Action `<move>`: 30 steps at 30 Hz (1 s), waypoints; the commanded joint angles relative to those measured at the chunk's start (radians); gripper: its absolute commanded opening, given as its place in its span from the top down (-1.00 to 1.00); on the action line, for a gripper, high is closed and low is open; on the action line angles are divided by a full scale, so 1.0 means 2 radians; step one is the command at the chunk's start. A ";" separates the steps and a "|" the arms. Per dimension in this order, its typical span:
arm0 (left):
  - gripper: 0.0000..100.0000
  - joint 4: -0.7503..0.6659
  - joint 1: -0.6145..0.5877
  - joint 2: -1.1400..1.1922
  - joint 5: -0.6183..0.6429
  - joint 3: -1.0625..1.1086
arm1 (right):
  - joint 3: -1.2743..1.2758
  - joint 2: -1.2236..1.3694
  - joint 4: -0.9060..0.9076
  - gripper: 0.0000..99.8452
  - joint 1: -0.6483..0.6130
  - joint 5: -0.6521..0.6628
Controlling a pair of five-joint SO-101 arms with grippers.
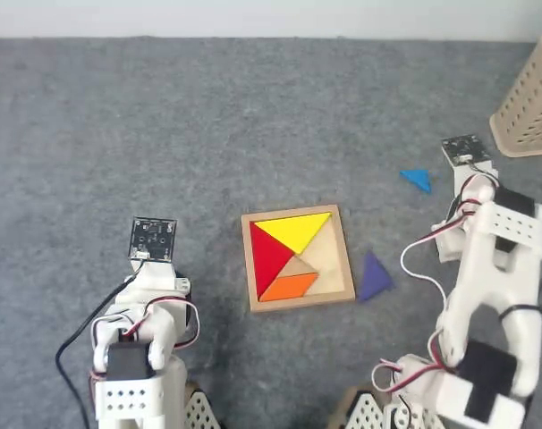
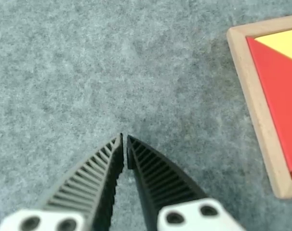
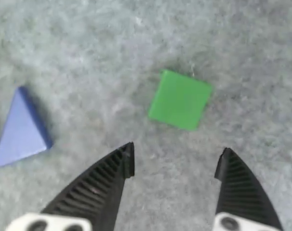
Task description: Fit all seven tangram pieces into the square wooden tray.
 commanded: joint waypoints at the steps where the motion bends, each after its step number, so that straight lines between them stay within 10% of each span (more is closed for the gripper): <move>1: 0.98 0.003 -0.001 -0.003 0.003 -0.003 | -0.027 0.023 -0.037 0.44 -0.001 0.001; 30: 0.98 0.003 -0.001 -0.003 0.003 -0.003 | -0.117 0.215 -0.120 0.45 0.000 -0.063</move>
